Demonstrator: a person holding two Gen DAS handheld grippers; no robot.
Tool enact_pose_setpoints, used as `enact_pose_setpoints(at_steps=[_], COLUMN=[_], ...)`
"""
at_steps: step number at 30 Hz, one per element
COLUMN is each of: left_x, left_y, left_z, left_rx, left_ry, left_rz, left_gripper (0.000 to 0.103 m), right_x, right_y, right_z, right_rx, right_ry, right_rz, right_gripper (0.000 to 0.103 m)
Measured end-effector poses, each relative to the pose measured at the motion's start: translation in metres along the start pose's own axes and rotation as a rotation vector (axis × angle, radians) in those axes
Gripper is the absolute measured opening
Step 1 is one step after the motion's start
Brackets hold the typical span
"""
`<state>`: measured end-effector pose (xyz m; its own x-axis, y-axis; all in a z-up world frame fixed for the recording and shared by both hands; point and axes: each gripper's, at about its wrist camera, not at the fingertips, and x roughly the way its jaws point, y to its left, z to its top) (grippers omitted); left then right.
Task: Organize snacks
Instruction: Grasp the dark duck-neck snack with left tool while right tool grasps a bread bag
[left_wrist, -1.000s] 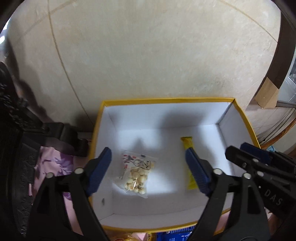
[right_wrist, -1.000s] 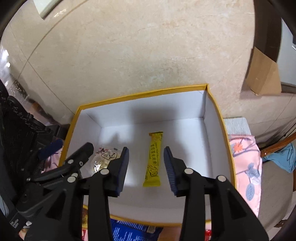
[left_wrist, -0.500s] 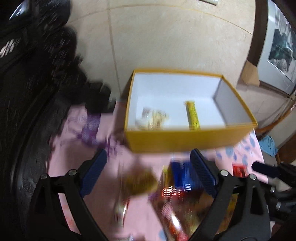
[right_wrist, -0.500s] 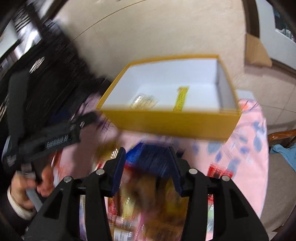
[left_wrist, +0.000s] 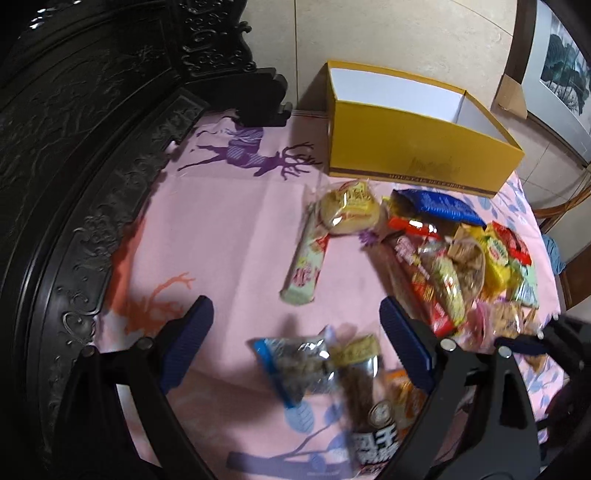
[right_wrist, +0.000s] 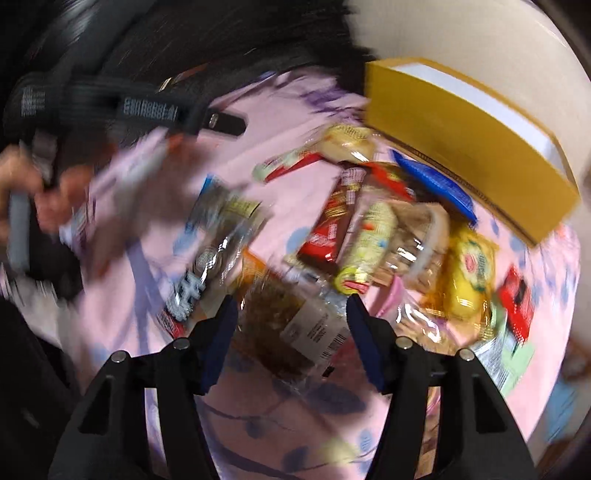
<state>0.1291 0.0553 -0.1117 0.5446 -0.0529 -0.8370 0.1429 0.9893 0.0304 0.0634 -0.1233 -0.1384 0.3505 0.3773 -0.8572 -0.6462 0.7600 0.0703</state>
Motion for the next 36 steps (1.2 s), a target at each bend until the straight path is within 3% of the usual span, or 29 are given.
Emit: enact_pose_setpoints(at_steps=[6, 9, 12, 15, 17, 31, 34, 35, 36], left_x=[-0.002, -0.003, -0.002, 0.002, 0.004, 0.030, 0.038, 0.041, 0.042], left_y=[-0.001, -0.005, -0.011, -0.020, -0.023, -0.055, -0.057, -0.058, -0.060], left_z=[-0.019, -0.029, -0.040, -0.051, -0.056, -0.083, -0.087, -0.089, -0.090], left_rx=[0.006, 0.017, 0.032, 0.067, 0.076, 0.125, 0.119, 0.121, 0.122], left_ry=[0.037, 0.049, 0.070, 0.091, 0.096, 0.154, 0.179, 0.191, 0.187], left_rz=[-0.006, -0.018, -0.040, -0.040, -0.044, -0.103, -0.113, -0.129, -0.129], left_gripper=[0.093, 0.093, 0.093, 0.093, 0.093, 0.091, 0.075, 0.063, 0.063], right_x=[0.028, 0.032, 0.034, 0.049, 0.048, 0.009, 0.007, 0.007, 0.004], right_y=[0.020, 0.021, 0.023, 0.031, 0.026, -0.011, -0.011, -0.009, -0.011], right_z=[-0.007, -0.003, -0.008, -0.022, -0.024, -0.034, -0.032, -0.032, -0.034], right_rx=[-0.282, -0.307, -0.345, -0.432, -0.381, 0.046, 0.072, 0.084, 0.098], right_ry=[0.080, 0.092, 0.121, 0.187, 0.175, 0.089, 0.080, 0.077, 0.075], right_rz=[-0.014, 0.002, 0.025, -0.021, 0.004, 0.024, 0.008, 0.004, 0.004], right_gripper=[0.064, 0.065, 0.074, 0.063, 0.055, 0.054, 0.054, 0.054, 0.054])
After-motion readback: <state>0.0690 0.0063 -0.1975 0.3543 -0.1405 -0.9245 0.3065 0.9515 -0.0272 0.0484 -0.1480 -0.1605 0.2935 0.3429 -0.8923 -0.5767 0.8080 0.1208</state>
